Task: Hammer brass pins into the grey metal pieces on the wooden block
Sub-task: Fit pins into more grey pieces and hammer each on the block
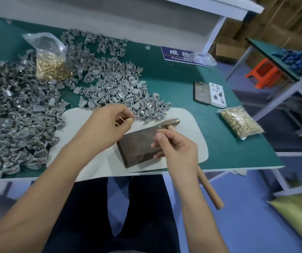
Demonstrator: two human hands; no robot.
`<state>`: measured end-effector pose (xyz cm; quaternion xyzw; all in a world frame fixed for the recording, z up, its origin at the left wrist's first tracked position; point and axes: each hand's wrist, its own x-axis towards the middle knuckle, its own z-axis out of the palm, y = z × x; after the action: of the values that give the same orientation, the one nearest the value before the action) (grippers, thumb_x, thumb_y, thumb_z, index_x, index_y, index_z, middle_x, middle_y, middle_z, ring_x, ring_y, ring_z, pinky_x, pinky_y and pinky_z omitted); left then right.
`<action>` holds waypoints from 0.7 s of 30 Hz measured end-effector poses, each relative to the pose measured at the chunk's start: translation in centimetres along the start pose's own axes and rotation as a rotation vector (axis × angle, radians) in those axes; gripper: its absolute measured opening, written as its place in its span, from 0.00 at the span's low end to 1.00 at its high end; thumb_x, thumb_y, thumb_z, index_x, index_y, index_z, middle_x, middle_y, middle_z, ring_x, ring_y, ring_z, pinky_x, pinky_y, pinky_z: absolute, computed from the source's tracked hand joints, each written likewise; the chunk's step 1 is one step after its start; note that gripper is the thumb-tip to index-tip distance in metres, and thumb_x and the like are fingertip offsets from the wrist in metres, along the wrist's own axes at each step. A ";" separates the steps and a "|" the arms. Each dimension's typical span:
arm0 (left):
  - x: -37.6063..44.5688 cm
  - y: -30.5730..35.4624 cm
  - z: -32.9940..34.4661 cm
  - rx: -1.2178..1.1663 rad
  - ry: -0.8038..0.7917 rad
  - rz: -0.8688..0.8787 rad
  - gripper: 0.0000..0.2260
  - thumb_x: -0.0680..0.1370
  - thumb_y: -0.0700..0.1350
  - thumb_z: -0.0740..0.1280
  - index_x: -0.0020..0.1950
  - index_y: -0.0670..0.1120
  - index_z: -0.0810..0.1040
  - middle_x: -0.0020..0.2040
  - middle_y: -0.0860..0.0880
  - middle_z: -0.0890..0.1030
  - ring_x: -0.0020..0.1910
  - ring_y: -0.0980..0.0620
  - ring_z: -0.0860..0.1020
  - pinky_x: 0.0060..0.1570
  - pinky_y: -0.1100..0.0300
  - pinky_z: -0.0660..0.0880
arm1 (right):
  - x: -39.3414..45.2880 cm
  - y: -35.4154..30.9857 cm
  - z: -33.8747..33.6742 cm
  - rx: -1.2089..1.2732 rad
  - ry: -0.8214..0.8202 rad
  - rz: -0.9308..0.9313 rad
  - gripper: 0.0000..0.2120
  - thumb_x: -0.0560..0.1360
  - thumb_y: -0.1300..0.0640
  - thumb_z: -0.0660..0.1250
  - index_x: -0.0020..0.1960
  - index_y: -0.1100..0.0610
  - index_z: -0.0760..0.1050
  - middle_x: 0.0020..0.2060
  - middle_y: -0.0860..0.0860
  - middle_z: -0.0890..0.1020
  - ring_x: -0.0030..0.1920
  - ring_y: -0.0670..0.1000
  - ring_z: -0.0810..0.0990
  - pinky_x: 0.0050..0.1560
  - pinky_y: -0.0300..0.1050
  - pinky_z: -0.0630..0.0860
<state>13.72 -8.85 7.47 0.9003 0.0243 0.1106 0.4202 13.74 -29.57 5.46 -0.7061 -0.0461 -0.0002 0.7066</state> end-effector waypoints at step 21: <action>-2.6 1.9 4.5 0.219 0.050 -0.148 0.12 0.77 0.56 0.70 0.38 0.51 0.77 0.33 0.54 0.78 0.33 0.55 0.77 0.35 0.56 0.76 | 0.3 1.3 -1.3 -0.616 0.016 -0.276 0.05 0.78 0.57 0.72 0.48 0.47 0.84 0.44 0.38 0.84 0.53 0.50 0.77 0.55 0.46 0.75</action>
<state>12.08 -13.75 5.65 0.9335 0.1131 0.0984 0.3256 14.23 -30.81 4.15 -0.8735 -0.1335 -0.1154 0.4537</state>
